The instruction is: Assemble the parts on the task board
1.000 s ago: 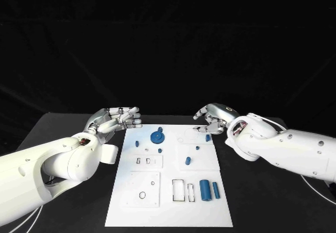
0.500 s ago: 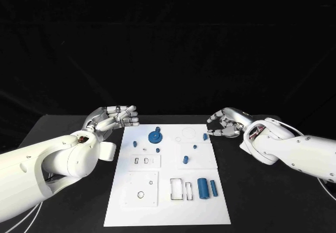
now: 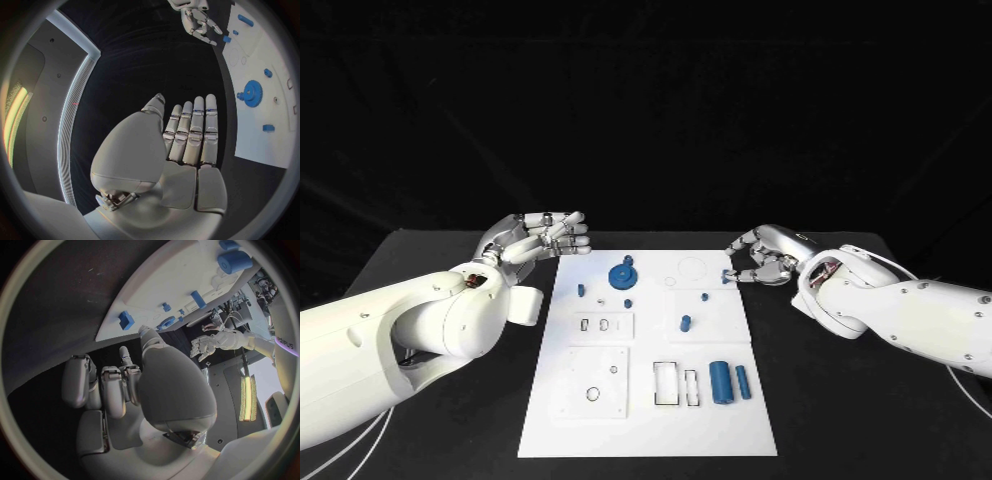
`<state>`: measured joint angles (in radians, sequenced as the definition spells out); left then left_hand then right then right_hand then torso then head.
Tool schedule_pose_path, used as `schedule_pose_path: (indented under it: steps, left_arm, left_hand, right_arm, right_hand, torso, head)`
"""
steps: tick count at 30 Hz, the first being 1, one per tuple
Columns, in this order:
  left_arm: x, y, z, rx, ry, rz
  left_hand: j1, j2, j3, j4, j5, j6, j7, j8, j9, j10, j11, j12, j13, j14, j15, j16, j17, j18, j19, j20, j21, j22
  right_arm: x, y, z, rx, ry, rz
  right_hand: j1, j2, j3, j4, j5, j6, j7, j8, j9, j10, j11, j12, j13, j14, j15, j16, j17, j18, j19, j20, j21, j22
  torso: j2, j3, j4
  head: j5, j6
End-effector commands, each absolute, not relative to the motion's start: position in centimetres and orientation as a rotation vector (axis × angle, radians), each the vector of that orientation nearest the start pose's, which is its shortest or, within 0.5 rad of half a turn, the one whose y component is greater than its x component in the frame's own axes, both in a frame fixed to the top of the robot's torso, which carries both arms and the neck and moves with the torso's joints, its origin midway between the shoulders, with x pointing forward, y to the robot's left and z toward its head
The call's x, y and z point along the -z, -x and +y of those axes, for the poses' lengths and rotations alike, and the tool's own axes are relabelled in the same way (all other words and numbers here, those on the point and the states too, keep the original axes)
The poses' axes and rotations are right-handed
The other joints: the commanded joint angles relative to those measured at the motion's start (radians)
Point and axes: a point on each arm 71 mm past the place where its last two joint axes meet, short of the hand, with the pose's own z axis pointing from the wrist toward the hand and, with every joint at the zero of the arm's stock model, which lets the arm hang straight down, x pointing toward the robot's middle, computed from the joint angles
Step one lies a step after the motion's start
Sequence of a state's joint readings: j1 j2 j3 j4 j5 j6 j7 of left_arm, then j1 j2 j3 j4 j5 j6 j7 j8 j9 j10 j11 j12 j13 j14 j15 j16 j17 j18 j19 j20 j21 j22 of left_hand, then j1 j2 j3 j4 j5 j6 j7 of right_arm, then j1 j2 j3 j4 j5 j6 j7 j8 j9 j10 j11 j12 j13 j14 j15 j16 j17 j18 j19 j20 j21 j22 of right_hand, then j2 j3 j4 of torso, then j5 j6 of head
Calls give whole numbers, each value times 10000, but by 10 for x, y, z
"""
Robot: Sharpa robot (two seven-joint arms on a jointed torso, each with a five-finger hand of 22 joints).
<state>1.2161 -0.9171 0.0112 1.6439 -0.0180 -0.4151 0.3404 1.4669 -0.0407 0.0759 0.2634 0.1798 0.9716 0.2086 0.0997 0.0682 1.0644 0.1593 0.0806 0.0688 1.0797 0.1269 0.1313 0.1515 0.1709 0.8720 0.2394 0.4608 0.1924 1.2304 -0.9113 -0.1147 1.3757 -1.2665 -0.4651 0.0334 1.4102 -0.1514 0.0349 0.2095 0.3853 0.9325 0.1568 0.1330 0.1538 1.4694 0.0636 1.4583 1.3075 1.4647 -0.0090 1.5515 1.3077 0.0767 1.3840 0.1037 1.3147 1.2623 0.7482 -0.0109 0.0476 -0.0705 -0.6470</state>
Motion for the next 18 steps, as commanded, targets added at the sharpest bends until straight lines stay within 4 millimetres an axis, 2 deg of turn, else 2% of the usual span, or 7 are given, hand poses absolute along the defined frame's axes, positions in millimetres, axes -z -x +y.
schedule_pose_path:
  steps: [1, 6, 12, 18]
  left_arm:
    - [145, -477, 212, 15302, 11051, 13804]
    - [145, -477, 212, 15298, 11051, 13801]
    - [145, -477, 212, 15278, 11062, 13800]
    - [145, -477, 212, 15277, 11064, 13804]
  left_hand:
    - [101, -23, 12, -36, -58, -11, 70, -34, -8, 12, 65, -41, -14, -75, -1, -69, 16, 103, -62, -17, -43, -17]
    - [91, -22, 8, -29, -64, -11, 75, -39, -7, 9, 69, -47, -14, -79, 3, -78, 17, 102, -70, -14, -44, -19]
    - [81, -22, 3, -23, -69, -12, 78, -42, -7, 8, 72, -51, -14, -81, 5, -84, 18, 102, -75, -12, -46, -20]
    - [79, -23, 1, -22, -72, -12, 79, -44, -7, 7, 73, -53, -14, -82, 6, -88, 19, 102, -78, -10, -46, -21]
  right_arm:
    - [197, -505, -280, -5895, -125, 16077]
    - [201, -506, -279, -5819, -114, 16256]
    - [204, -506, -279, -5755, -93, 16457]
    - [206, -506, -279, -5742, -77, 16587]
  right_hand:
    - [114, 41, 2, -85, -42, 6, -18, -15, 14, 21, 69, 32, 1359, 973, 74, 59, 2275, -20, -31, 7, -9, 24]
    - [111, 154, 33, -96, -205, 216, -38, 63, 65, 59, 57, 71, 1402, 977, 69, 66, 2293, -25, -5, 8, 7, 62]
    - [131, 204, 57, -125, -256, 333, -61, 101, 90, 86, 39, 99, 1434, 982, 56, 73, 2313, -34, 25, 1, 36, 109]
    - [153, 239, 79, -151, -269, 418, -79, 125, 106, 132, 22, 147, 1488, 990, 43, 85, 2346, -42, 50, -7, 63, 148]
  torso:
    - [3, 5, -9]
    - [4, 6, -1]
    - [5, 11, -27]
    - [-2, 5, 4]
  head:
    - [-9, -26]
    - [-52, -75]
    - [-20, -104]
    - [-23, -119]
